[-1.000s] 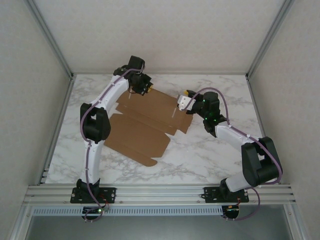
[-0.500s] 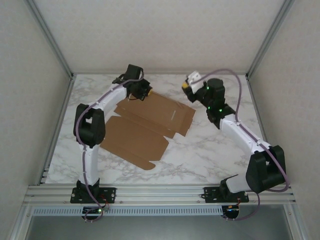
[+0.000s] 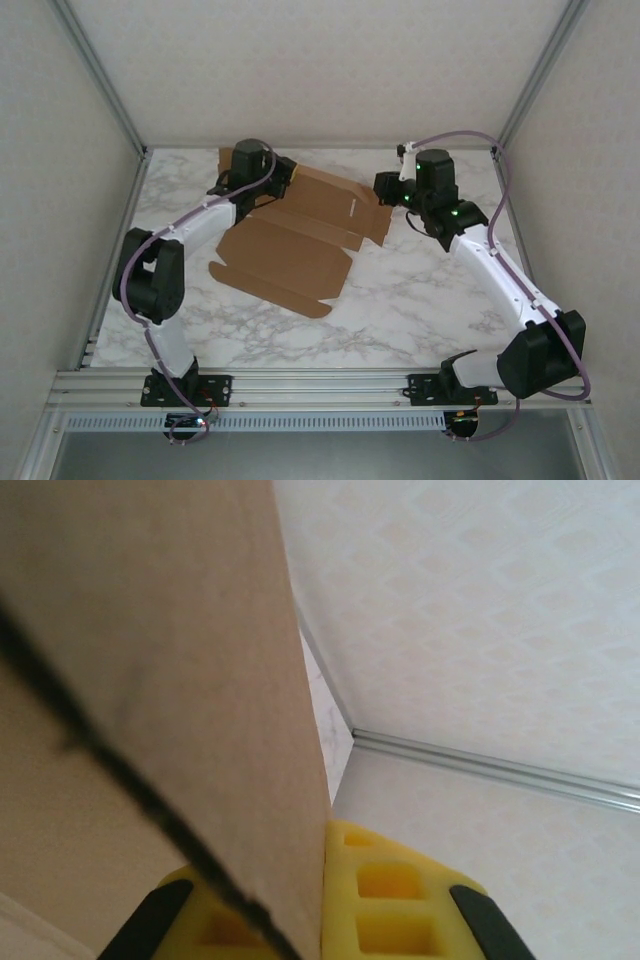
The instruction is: Fold the paper box
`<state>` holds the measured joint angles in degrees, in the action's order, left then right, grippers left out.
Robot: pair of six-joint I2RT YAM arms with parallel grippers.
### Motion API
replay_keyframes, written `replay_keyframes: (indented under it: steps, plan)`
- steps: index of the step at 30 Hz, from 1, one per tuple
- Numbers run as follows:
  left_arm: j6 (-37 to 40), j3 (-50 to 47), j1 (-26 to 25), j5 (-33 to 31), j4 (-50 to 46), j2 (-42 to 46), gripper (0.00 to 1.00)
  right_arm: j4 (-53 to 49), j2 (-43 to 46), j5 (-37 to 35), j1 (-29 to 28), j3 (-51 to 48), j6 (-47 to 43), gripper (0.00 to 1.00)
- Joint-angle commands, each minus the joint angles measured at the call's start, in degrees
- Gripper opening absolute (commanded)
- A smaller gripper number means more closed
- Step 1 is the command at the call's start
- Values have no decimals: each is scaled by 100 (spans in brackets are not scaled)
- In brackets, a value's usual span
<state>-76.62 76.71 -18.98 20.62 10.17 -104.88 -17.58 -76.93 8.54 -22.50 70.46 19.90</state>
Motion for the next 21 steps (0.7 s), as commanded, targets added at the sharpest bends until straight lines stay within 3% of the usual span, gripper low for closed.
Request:
replay_keyframes:
  steps: [1,3,8,12,21]
  plan:
    - [-322,-321,-64,-412,368,267,0,-692,-176,461,-15,326,813,23]
    - [-468,-593,-110,-593,608,390,0,-728,-469,941,31,523,1420,30]
    - [-600,-1078,-209,-1023,901,662,0,-1607,-1436,1010,60,1440,2834,42]
    - [-732,-1536,-289,-1246,1353,866,0,-1211,-1709,1150,61,1379,3827,49]
    - [-833,-1551,-308,-1350,1248,927,0,-888,-2248,1252,53,1430,4609,54]
